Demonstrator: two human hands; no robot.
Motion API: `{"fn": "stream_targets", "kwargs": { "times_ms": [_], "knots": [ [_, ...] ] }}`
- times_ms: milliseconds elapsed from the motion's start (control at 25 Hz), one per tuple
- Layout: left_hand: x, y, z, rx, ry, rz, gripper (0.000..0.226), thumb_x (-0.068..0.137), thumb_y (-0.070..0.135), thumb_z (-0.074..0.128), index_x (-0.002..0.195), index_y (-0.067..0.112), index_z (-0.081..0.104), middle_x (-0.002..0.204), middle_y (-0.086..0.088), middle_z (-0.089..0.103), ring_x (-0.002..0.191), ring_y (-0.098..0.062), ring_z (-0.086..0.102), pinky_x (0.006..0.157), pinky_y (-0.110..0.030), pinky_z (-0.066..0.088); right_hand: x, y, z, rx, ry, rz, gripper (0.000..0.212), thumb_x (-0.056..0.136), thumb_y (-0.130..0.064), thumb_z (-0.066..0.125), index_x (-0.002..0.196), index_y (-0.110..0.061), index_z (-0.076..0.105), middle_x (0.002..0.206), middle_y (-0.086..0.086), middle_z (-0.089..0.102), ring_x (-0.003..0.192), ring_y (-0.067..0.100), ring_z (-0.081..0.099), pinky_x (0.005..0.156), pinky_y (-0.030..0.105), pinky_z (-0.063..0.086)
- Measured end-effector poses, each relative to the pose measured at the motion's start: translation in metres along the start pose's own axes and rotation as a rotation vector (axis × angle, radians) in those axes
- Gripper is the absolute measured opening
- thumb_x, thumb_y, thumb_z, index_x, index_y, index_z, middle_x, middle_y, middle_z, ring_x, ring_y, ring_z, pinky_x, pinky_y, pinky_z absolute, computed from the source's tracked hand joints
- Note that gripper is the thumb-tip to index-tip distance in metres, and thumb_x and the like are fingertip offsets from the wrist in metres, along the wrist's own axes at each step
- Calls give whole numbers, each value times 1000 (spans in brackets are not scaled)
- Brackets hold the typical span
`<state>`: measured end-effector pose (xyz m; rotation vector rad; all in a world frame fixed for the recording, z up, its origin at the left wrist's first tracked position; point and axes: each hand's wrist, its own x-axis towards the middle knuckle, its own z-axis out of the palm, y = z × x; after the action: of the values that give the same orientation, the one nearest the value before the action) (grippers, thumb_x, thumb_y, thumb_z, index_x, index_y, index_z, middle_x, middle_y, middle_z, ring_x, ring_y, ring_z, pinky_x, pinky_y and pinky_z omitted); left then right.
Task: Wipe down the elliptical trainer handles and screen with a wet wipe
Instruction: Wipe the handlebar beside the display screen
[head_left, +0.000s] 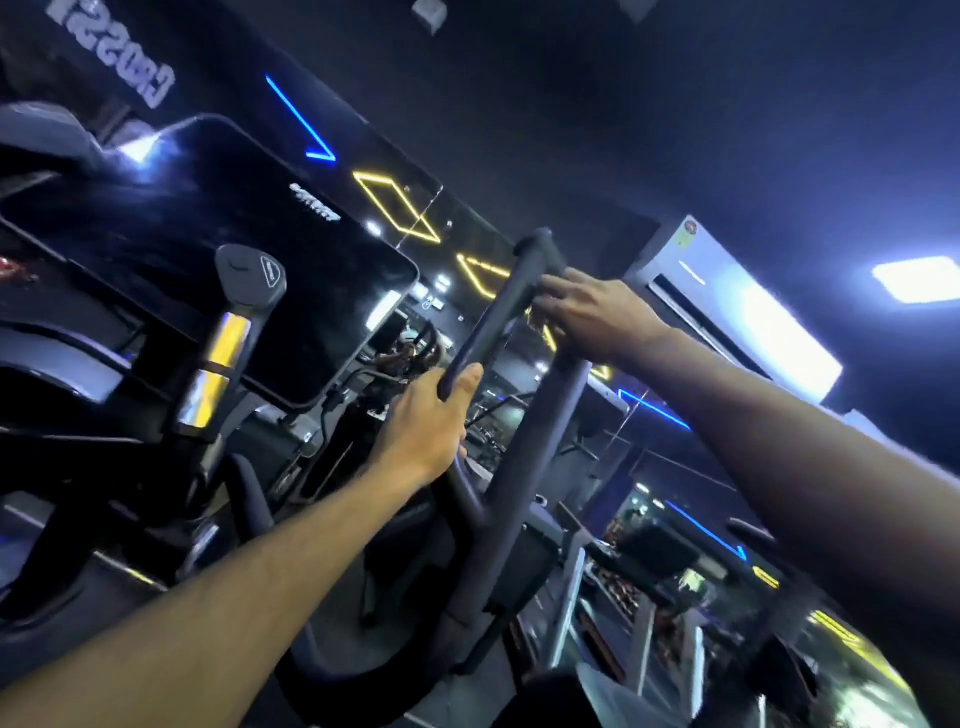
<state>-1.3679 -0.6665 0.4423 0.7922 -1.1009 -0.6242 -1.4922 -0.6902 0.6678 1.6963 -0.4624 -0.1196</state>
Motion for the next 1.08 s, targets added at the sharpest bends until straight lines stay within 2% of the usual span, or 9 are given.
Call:
{"fn": "stream_targets", "kwargs": {
  "times_ms": [80, 160, 280, 400, 520, 720, 880, 960, 1080],
  "knots": [
    [4, -5, 0, -23, 5, -4, 47, 102, 67, 43, 95, 24, 63, 71, -3, 71, 56, -19, 73, 71, -49, 63, 2, 4, 5, -50, -50, -109, 10, 97, -16, 60, 97, -24, 66, 103, -7, 62, 94, 25, 58, 56, 39, 55],
    [6, -7, 4, 2, 14, 5, 47, 102, 67, 43, 95, 24, 62, 69, -3, 70, 54, -18, 72, 70, -48, 63, 3, 11, 3, -131, -50, -156, 11, 95, -11, 65, 94, -22, 63, 97, -6, 62, 89, 26, 58, 50, 38, 51],
    [6, -7, 4, 25, 17, 29, 47, 103, 64, 43, 92, 23, 61, 69, -3, 70, 56, -18, 72, 69, -45, 63, 6, 17, -9, -209, -122, -206, 13, 95, -7, 58, 94, -18, 65, 96, -1, 64, 89, 28, 63, 44, 31, 44],
    [3, -7, 3, 24, 15, 43, 47, 105, 61, 43, 93, 19, 62, 70, -4, 68, 59, -21, 72, 69, -45, 62, 8, 13, -31, -66, -331, -101, 17, 100, -24, 51, 105, -32, 66, 109, -6, 67, 96, 30, 66, 60, 36, 51],
    [2, -5, 2, 13, 33, 51, 46, 104, 61, 44, 94, 20, 62, 74, -6, 69, 66, -26, 73, 73, -48, 62, 12, 0, -44, 77, -521, 28, 18, 98, -32, 55, 107, -39, 69, 100, -3, 67, 91, 33, 66, 66, 34, 44],
    [1, -4, 1, 31, 33, 54, 44, 105, 61, 42, 89, 24, 59, 72, -3, 70, 65, -24, 73, 74, -44, 61, 0, -22, -46, 255, -504, 165, 13, 96, -28, 60, 99, -33, 72, 95, -2, 70, 91, 26, 65, 73, 38, 53],
    [-2, -3, 0, 61, 28, 66, 42, 106, 60, 39, 95, 24, 58, 77, -5, 70, 65, -21, 73, 62, -31, 53, -16, -52, -43, 426, -452, 228, 13, 98, -23, 64, 105, -26, 74, 94, -10, 66, 90, 12, 58, 77, 26, 40],
    [-4, -2, -1, 74, 26, 67, 44, 107, 60, 37, 102, 23, 60, 81, -7, 71, 67, -21, 73, 59, -29, 50, -25, -74, -41, 471, -437, 243, 14, 98, -23, 65, 109, -27, 73, 100, -10, 70, 98, 14, 63, 82, 31, 48],
    [-1, -4, -2, 72, 17, 63, 48, 106, 63, 36, 102, 23, 63, 84, -7, 72, 75, -26, 74, 69, -36, 58, -39, -109, -44, 514, -417, 277, 18, 96, -24, 66, 112, -30, 71, 106, -7, 73, 101, 17, 68, 83, 37, 57]
  ]
}}
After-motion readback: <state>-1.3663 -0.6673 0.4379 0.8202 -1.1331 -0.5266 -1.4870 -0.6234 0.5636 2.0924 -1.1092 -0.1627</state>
